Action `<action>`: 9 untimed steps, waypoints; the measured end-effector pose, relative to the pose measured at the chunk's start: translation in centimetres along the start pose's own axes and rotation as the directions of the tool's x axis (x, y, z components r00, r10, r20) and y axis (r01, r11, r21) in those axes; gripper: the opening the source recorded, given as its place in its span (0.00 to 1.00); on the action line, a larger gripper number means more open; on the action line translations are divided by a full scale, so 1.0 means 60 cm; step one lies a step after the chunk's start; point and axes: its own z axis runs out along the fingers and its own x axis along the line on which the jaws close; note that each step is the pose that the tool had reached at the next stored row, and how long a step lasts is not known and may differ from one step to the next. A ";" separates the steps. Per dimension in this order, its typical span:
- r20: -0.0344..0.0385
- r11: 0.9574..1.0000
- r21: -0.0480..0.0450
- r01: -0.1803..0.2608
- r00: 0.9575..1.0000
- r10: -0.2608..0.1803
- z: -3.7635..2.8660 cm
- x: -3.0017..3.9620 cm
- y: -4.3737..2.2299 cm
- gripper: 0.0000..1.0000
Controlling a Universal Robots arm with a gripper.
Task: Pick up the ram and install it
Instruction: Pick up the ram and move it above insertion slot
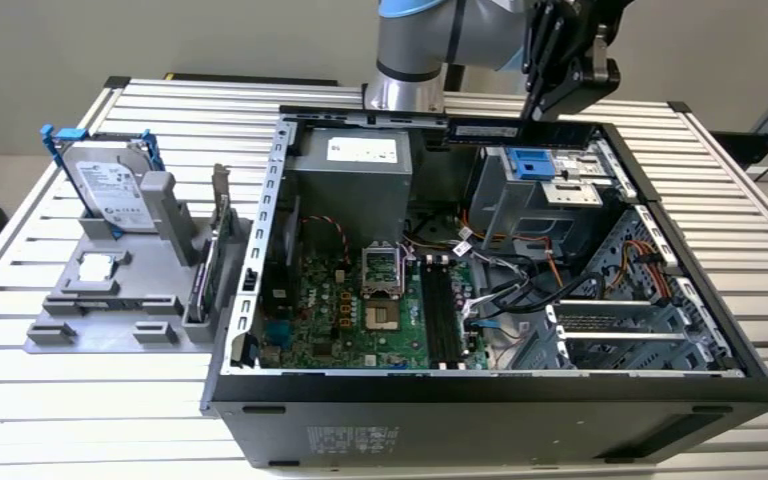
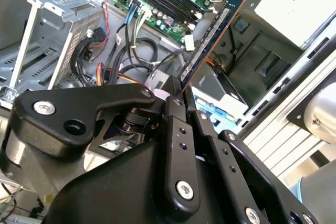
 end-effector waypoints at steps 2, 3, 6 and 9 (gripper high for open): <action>0.000 1.000 0.000 0.000 1.000 0.000 0.000 0.000 0.001 0.00; 0.000 1.000 0.000 0.000 1.000 0.000 0.000 0.000 0.001 0.00; 0.000 1.000 0.000 0.000 1.000 0.000 0.000 0.000 0.001 0.00; 0.000 1.000 0.000 0.000 1.000 0.000 0.000 0.000 0.001 0.00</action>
